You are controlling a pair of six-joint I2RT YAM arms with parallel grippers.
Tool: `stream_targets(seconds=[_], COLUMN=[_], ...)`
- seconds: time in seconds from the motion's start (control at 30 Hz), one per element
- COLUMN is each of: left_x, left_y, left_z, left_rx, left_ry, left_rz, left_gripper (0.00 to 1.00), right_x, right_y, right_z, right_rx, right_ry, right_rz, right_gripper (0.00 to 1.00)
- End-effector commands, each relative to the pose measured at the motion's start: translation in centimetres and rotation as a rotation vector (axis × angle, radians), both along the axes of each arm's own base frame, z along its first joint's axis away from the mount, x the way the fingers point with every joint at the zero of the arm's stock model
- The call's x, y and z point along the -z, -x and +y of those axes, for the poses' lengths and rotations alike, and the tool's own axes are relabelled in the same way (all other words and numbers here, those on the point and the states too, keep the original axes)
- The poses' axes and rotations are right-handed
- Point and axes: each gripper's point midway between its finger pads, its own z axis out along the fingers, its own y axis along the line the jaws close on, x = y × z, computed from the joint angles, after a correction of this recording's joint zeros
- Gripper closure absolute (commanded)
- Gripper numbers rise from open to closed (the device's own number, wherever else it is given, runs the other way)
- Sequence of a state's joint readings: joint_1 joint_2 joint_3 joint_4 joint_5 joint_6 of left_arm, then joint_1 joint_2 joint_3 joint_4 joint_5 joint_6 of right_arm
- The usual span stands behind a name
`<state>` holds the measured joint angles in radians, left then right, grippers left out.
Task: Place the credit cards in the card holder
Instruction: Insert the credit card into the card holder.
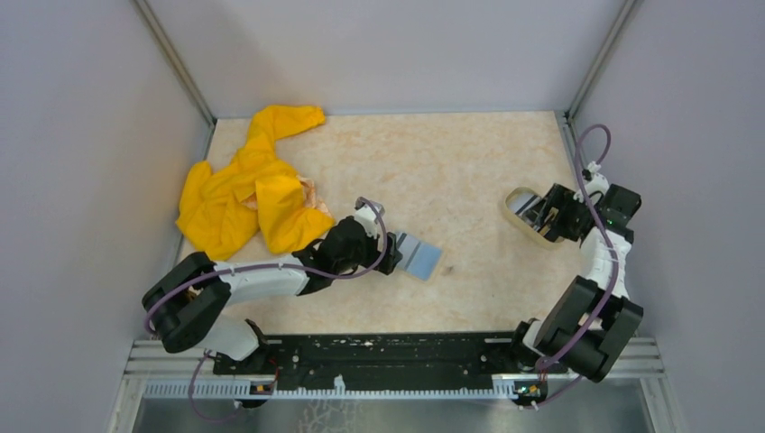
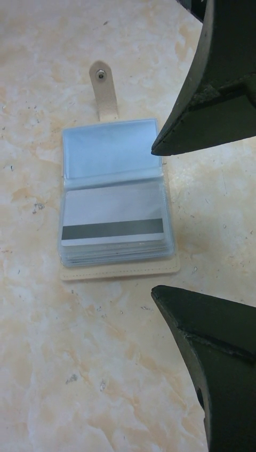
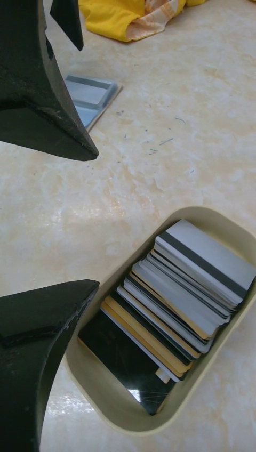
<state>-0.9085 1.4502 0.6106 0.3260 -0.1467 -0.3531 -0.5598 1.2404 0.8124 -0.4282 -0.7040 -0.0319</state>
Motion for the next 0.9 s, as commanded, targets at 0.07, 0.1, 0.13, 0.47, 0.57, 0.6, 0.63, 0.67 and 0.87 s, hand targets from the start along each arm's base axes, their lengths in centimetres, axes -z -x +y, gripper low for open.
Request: stream_targets(seconds=[0.07,0.1,0.13,0.47,0.57,0.6,0.63,0.67,0.87], left_x=[-0.4,-0.4,-0.4,0.2,0.2,0.2,0.3,0.3,0.3], left_y=[0.4,0.4,0.4,0.3,0.2,0.2,0.2,0.2,0.2], left_z=[-1.2,-1.3,-1.3,-0.8,-0.9,-0.9,-0.9,-1.0,-1.1], left_rx=[0.059,0.063,0.065,0.046,0.044,0.043,0.044,0.044,0.047], left_ry=[0.053,0.053,0.054,0.035,0.035,0.034,0.032,0.032,0.028], left_rz=[0.008,0.01,0.011,0.015,0.019,0.021,0.023,0.027,0.041], left_gripper=[0.03,0.03,0.03,0.03,0.03,0.03,0.03,0.03,0.04], right_x=[0.8,1.2,1.6,3.2,3.3,3.3,3.3,3.4,4.5], right_y=[-2.2,-2.4,-2.7,-4.8,-5.0,-5.1,-5.2,-5.2,-5.7], right_z=[-2.0,-2.3,-2.6,-3.5,-3.7,-3.7,-3.7,-3.7,-4.1], right_rx=[0.188,0.216,0.236,0.274,0.277,0.276,0.276,0.278,0.294], right_ry=[-0.078,-0.092,-0.102,-0.184,-0.189,-0.19,-0.19,-0.192,-0.215], right_rz=[0.009,0.026,0.043,0.092,0.093,0.091,0.092,0.092,0.133], right_gripper=[0.21,0.21,0.21,0.22,0.23,0.23,0.23,0.23,0.29])
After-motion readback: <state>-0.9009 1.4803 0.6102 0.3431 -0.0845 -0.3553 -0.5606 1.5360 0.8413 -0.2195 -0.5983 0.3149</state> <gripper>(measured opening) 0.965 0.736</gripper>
